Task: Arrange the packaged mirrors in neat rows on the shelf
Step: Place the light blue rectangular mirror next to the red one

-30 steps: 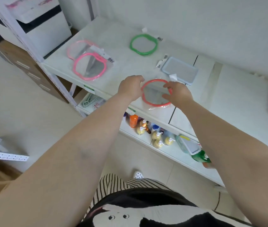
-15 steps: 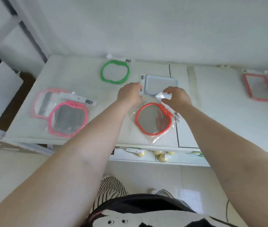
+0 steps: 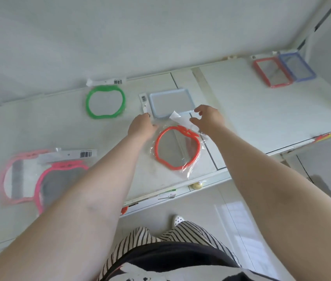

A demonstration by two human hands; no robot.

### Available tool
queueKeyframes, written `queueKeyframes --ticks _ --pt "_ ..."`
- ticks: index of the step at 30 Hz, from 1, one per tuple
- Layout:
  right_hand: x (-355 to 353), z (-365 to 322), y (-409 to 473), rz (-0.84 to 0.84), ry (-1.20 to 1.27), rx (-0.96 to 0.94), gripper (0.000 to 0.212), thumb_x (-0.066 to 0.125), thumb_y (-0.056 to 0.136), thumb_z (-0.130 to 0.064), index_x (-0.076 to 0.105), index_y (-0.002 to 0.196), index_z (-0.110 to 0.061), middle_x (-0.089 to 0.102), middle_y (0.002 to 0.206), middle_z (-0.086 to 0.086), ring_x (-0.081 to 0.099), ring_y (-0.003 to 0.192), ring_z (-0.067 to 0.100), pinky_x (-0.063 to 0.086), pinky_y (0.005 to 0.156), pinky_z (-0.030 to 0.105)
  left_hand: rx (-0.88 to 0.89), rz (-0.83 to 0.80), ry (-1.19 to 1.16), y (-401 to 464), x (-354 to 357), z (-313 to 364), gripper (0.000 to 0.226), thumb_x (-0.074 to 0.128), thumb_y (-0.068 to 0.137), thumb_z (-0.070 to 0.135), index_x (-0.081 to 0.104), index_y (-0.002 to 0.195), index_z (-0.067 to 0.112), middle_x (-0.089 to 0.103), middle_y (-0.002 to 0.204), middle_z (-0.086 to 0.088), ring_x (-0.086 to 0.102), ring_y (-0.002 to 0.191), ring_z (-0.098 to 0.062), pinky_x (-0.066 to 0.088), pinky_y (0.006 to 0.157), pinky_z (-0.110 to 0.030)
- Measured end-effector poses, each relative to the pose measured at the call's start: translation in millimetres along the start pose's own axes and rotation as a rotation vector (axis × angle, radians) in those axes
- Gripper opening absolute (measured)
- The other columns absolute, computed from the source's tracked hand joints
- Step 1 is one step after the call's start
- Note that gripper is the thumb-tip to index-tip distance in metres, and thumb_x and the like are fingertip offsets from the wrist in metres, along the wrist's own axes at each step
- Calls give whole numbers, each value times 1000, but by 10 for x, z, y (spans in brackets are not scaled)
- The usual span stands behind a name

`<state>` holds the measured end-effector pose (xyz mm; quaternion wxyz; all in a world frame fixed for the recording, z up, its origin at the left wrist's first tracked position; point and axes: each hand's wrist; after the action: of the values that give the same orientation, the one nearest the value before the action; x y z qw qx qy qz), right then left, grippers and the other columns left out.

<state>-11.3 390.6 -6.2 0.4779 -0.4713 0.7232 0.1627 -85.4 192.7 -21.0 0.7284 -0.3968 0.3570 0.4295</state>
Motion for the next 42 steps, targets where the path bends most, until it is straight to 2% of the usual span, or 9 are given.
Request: queueKeyframes --ticks 4,14,20,25,29,32,36,39,42 --pt "46 60 232 -17 21 10 44 63 88 -34 54 129 -21 60 127 1 64 103 24 40 75 24 -75 5 -52 178 77 100 44 51 93 28 50 126 -1 56 127 -19 55 116 -36 44 84 -34" --pt "252 132 704 -81 165 82 47 57 92 -26 47 130 1 60 125 16 58 112 34 47 91 36 -310 55 -382 602 305 337 48 59 89 29 51 125 -1 59 126 -17 58 114 -34 47 89 -33" --pt "238 194 814 -59 364 208 26 61 89 -26 51 76 -6 47 65 6 45 70 28 35 53 28 -397 84 -607 666 379 390 40 62 88 20 60 120 -2 65 120 -18 63 109 -33 48 82 -32" --pt "109 159 770 -98 513 233 25 68 85 -23 66 98 -2 60 81 12 54 64 26 34 47 23 -431 185 -903 614 323 482 33 54 88 3 57 121 3 63 113 -17 63 94 -32 54 79 -36" --pt "-16 34 673 -168 538 209 30 70 83 -25 51 65 -11 54 64 7 55 61 22 33 46 22 -460 251 -1208 508 68 609 39 48 92 -5 43 127 12 50 118 -11 64 99 -35 57 59 -29" --pt "-136 -85 540 -202 514 169 32 74 79 -30 54 74 -5 56 74 10 55 63 23 47 57 28 -433 278 -1186 395 -164 584 44 47 91 -8 43 130 11 48 118 -11 63 93 -34 56 54 -27" --pt "-301 -172 378 -167 545 123 57 75 78 -27 50 124 -4 60 99 12 60 77 25 57 82 41 -419 191 -1091 160 -438 434 49 45 91 -12 42 136 8 49 105 -11 58 82 -31 56 67 -35" --pt "-393 -221 169 -183 612 65 41 69 82 -18 53 120 -14 64 82 7 58 64 18 50 59 25 -371 57 -1064 -98 -577 297 51 46 90 -13 43 137 6 52 87 -8 59 76 -28 53 76 -38" --pt "-381 -206 -113 -237 563 9 16 67 86 -15 69 100 -8 60 67 2 52 54 11 41 53 20 -343 56 -1074 -363 -614 184 48 47 89 -13 50 133 7 56 88 -11 57 67 -21 59 65 -34"
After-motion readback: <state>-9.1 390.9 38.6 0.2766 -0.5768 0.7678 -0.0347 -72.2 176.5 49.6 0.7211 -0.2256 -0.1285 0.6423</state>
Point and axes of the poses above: each hand's wrist, its own y-axis towards the middle knuckle, its own x-axis out of the palm, z = x × y
